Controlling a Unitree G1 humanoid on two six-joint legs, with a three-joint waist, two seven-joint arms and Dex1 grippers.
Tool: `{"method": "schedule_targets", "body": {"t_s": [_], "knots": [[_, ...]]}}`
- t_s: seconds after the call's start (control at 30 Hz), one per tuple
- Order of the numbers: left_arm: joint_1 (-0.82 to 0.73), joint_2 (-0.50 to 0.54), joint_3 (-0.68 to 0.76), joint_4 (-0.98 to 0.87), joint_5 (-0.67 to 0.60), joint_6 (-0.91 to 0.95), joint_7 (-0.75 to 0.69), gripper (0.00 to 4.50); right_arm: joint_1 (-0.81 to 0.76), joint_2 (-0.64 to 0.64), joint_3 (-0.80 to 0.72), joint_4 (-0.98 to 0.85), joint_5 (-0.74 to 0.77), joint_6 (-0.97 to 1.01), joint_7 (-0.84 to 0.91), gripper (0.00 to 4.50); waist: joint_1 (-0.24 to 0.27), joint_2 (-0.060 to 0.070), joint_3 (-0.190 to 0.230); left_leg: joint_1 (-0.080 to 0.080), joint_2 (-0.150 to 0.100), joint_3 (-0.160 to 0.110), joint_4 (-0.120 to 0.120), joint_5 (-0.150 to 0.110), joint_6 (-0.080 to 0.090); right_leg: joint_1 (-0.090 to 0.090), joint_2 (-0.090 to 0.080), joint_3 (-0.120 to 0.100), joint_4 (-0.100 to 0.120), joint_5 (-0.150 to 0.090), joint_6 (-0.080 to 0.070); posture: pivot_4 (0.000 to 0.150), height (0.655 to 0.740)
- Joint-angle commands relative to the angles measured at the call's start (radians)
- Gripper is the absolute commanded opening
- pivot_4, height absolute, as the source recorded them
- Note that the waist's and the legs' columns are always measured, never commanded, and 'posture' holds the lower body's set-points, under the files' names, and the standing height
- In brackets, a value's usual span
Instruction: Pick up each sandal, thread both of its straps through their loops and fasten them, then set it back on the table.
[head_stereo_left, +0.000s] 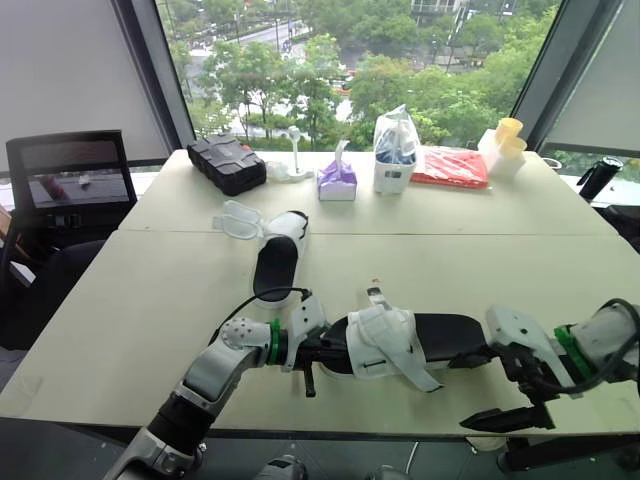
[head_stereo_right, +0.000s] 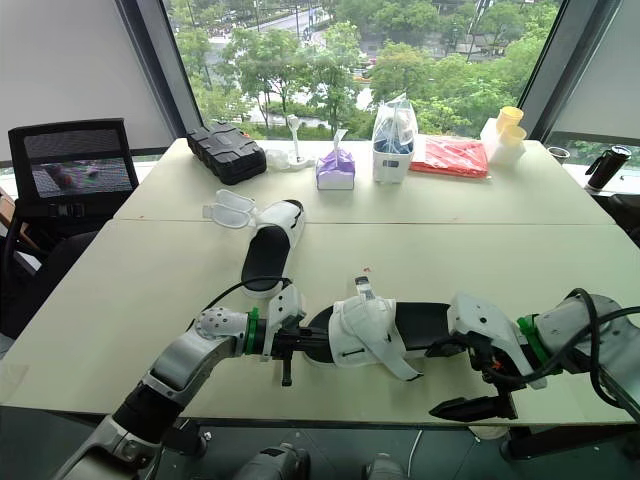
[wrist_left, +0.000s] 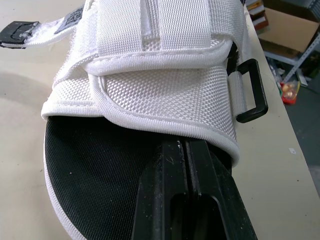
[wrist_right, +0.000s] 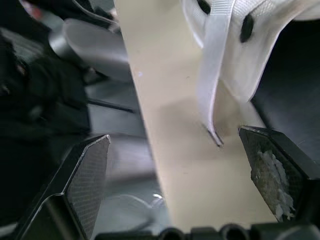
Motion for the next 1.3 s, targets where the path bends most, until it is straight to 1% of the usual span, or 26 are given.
{"method": "schedule_targets", "body": {"t_s": [0.03, 0.13, 0.17, 0.3, 0.4, 0.43, 0.5, 0.53, 0.6, 0.63, 0.7, 0.73, 0.83, 0.9, 0.97, 1.03, 1.1, 1.17, 1.23, 1.3], "knots": [[0.020, 0.006, -0.031, 0.031, 0.024, 0.019, 0.003, 0.00, -0.057, 0.045, 0.044, -0.009, 0.055, 0.086, -0.016, 4.43, 0.000, 0.000, 0.000, 0.000, 0.000, 0.000, 0.000, 0.000, 0.000, 0.000, 0.000, 0.000, -0.001, 0.000, 0.000, 0.150, 0.7400], [0.022, 0.007, -0.030, 0.027, 0.024, 0.022, 0.004, 0.00, -0.112, 0.092, 0.082, 0.001, 0.066, 0.140, -0.042, 4.43, 0.000, 0.000, 0.000, -0.001, 0.000, 0.000, -0.001, 0.000, 0.000, 0.000, 0.000, -0.001, -0.003, 0.000, 0.000, 0.150, 0.7400], [0.023, 0.007, -0.030, 0.026, 0.024, 0.023, 0.005, 0.00, -0.125, 0.100, 0.104, 0.002, 0.049, 0.144, -0.047, 4.43, 0.001, 0.000, 0.000, -0.001, 0.000, 0.000, -0.001, 0.000, 0.000, 0.000, 0.000, -0.001, -0.003, 0.000, 0.000, 0.150, 0.7400], [0.024, 0.009, -0.029, 0.024, 0.024, 0.025, 0.004, 0.00, -0.142, 0.126, 0.184, 0.002, -0.008, 0.127, -0.052, 4.43, 0.001, 0.000, 0.000, -0.001, 0.000, 0.000, -0.001, 0.000, 0.001, 0.000, 0.000, -0.002, -0.004, 0.000, 0.001, 0.150, 0.7400], [0.024, 0.009, -0.029, 0.024, 0.025, 0.024, 0.004, 0.00, -0.157, 0.152, 0.211, 0.014, -0.020, 0.125, -0.054, 4.43, 0.000, 0.000, 0.000, -0.001, 0.000, 0.000, -0.001, 0.000, 0.001, 0.000, 0.000, -0.002, -0.005, 0.000, 0.001, 0.150, 0.7400], [0.024, 0.009, -0.029, 0.024, 0.025, 0.024, 0.005, 0.00, -0.161, 0.158, 0.217, 0.017, -0.023, 0.127, -0.054, 4.20, 0.000, 0.000, 0.000, -0.001, 0.000, 0.000, -0.001, 0.000, 0.001, 0.000, 0.000, -0.002, -0.005, 0.000, 0.001, 0.150, 0.7400], [0.028, 0.011, -0.029, 0.020, 0.024, 0.026, 0.005, 0.00, -0.164, 0.167, 0.231, 0.020, -0.033, 0.126, -0.057, 3.60, 0.000, 0.000, 0.000, -0.001, 0.000, 0.000, -0.001, 0.000, 0.001, 0.000, 0.000, -0.002, -0.005, 0.001, 0.001, 0.150, 0.7400], [0.029, 0.011, -0.029, 0.018, 0.024, 0.026, 0.005, 0.00, -0.165, 0.170, 0.234, 0.021, -0.037, 0.126, -0.057, 3.03, 0.000, 0.000, 0.000, -0.001, 0.000, 0.000, -0.001, 0.000, 0.001, 0.000, 0.000, -0.002, -0.005, 0.001, 0.001, 0.150, 0.7400], [0.029, 0.011, -0.029, 0.018, 0.023, 0.028, 0.006, 0.00, -0.171, 0.182, 0.246, 0.030, -0.052, 0.116, -0.061, 2.09, 0.000, 0.000, 0.000, -0.001, 0.000, 0.000, -0.001, 0.000, 0.001, 0.000, 0.000, -0.002, -0.005, 0.001, 0.001, 0.150, 0.7400], [0.030, 0.011, -0.028, 0.018, 0.024, 0.028, 0.007, 0.00, -0.180, 0.192, 0.247, 0.038, -0.053, 0.117, -0.065, 1.48, 0.000, 0.000, 0.000, -0.001, 0.000, 0.000, -0.001, 0.000, 0.001, 0.000, 0.000, -0.002, -0.005, 0.001, 0.001, 0.150, 0.7400], [0.032, 0.012, -0.028, 0.015, 0.024, 0.027, 0.007, 0.00, -0.201, 0.213, 0.248, 0.049, -0.057, 0.124, -0.077, 0.45, 0.000, 0.000, 0.000, -0.001, 0.000, 0.000, -0.001, 0.000, 0.001, 0.000, 0.000, -0.002, -0.004, 0.001, 0.001, 0.150, 0.7400], [0.033, 0.013, -0.028, 0.015, 0.024, 0.027, 0.007, 0.00, -0.206, 0.218, 0.248, 0.052, -0.060, 0.127, -0.080, 0.07, 0.000, 0.000, 0.000, -0.001, 0.000, 0.000, -0.001, 0.000, 0.001, 0.000, 0.000, -0.002, -0.004, 0.001, 0.001, 0.150, 0.7400], [0.034, 0.014, -0.029, 0.014, 0.024, 0.026, 0.009, 0.00, -0.230, 0.222, 0.217, 0.034, -0.001, 0.188, -0.068, 0.07, 0.001, 0.000, 0.000, -0.001, 0.000, 0.000, -0.001, 0.000, 0.001, 0.000, 0.001, -0.002, -0.004, 0.001, 0.001, 0.150, 0.7400], [0.035, 0.015, -0.028, 0.013, 0.024, 0.026, 0.009, 0.00, -0.270, 0.243, 0.181, 0.024, 0.077, 0.259, -0.073, 0.07, -0.001, 0.000, 0.000, -0.001, 0.000, 0.000, -0.001, 0.000, 0.001, 0.000, 0.001, -0.002, -0.004, 0.001, 0.001, 0.150, 0.7400], [0.036, 0.015, -0.028, 0.012, 0.024, 0.026, 0.010, 0.00, -0.351, 0.291, 0.140, 0.031, 0.181, 0.352, -0.093, 0.07, -0.001, 0.000, 0.000, -0.001, 0.000, 0.000, -0.001, 0.000, 0.001, 0.000, 0.001, -0.002, -0.004, 0.001, 0.001, 0.150, 0.7400], [0.034, 0.015, -0.028, 0.014, 0.023, 0.026, 0.010, 0.00, -0.403, 0.321, 0.121, 0.039, 0.235, 0.412, -0.113, 0.07, -0.001, 0.000, 0.000, 0.000, 0.000, 0.000, -0.001, 0.000, 0.001, 0.001, 0.001, -0.002, -0.004, 0.001, 0.001, 0.150, 0.7400], [0.032, 0.015, -0.027, 0.017, 0.024, 0.024, 0.009, 0.00, -0.501, 0.398, 0.110, 0.091, 0.284, 0.485, -0.170, 0.07, -0.002, 0.000, 0.000, 0.000, 0.000, -0.001, -0.001, 0.000, 0.001, 0.001, 0.001, -0.002, -0.003, 0.001, 0.001, 0.150, 0.7400], [0.029, 0.015, -0.028, 0.020, 0.025, 0.022, 0.009, 0.00, -0.565, 0.462, 0.113, 0.136, 0.296, 0.528, -0.218, 0.07, -0.001, 0.000, 0.000, 0.000, 0.000, -0.001, -0.001, 0.000, 0.001, 0.000, 0.002, -0.002, -0.004, 0.001, 0.001, 0.150, 0.7400], [0.028, 0.014, -0.027, 0.022, 0.026, 0.022, 0.010, 0.00, -0.586, 0.517, 0.134, 0.174, 0.280, 0.548, -0.261, 0.07, 0.002, 0.000, 0.000, 0.000, 0.000, -0.001, -0.001, 0.000, 0.001, -0.004, 0.002, -0.002, -0.004, 0.001, 0.001, 0.150, 0.7400], [0.027, 0.013, -0.027, 0.022, 0.026, 0.023, 0.012, 0.00, -0.585, 0.545, 0.155, 0.195, 0.266, 0.555, -0.281, 0.07, 0.002, 0.000, 0.000, -0.001, 0.000, -0.001, -0.002, 0.000, 0.001, -0.004, 0.001, -0.002, -0.004, 0.001, 0.001, 0.150, 0.7400]]}}
